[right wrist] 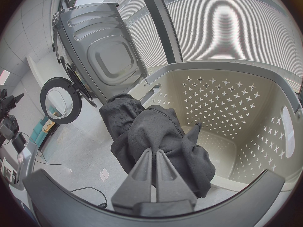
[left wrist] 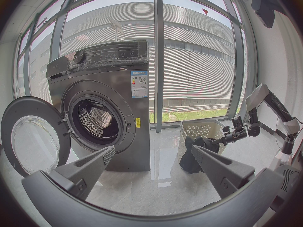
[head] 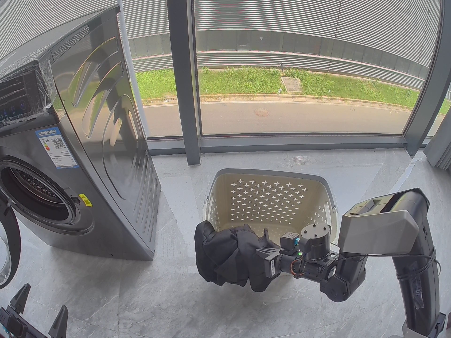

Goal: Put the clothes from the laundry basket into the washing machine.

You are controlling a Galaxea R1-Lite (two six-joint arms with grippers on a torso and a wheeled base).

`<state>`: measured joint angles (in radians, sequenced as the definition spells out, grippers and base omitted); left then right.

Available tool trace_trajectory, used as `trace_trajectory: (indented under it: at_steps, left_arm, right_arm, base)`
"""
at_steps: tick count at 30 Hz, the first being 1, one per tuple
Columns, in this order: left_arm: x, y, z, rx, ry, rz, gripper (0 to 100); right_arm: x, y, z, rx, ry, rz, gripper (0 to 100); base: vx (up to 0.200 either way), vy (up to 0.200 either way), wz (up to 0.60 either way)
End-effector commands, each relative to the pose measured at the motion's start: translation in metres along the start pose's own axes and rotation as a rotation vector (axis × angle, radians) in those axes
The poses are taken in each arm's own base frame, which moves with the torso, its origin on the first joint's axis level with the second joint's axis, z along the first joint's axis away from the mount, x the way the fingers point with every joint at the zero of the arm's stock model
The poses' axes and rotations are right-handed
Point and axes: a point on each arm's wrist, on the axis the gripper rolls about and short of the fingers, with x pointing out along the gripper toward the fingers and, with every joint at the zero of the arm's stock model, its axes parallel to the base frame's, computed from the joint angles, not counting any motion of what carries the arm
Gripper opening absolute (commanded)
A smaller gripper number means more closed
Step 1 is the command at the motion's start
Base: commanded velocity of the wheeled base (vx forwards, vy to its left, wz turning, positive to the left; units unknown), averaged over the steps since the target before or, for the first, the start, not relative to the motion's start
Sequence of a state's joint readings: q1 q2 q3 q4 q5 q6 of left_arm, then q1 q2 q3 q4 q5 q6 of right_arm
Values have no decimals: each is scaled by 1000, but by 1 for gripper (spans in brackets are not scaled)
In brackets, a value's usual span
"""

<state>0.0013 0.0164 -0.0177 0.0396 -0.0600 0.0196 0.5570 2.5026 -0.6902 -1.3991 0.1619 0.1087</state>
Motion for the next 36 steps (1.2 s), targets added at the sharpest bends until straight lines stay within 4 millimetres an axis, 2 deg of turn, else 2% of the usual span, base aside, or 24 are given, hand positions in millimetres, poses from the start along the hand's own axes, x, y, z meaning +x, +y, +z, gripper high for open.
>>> trace_trajectory:
  at_steps: [1, 16, 28, 34, 36]
  left_arm:
    - [0, 0, -5, 0, 2, 0, 100]
    - [0, 0, -5, 0, 2, 3, 100]
    - [0, 0, -5, 0, 2, 2, 100]
    - [0, 0, -5, 0, 2, 2, 100]
    - [0, 0, -5, 0, 2, 2, 100]
  right_arm:
    - [-1, 0, 0, 0, 0, 1, 0]
    - [-24, -2, 14, -3, -72, -13, 0]
    - [-61, 9, 55, -18, -194, -1, 0]
    - [-61, 3, 56, -11, -202, -27, 0]
    - [-56, -2, 50, -6, -187, -38, 0]
  base:
    - [0, 0, 0]
    - [0, 0, 0]
    - [0, 0, 0]
    - [0, 0, 0]
    - [0, 0, 0]
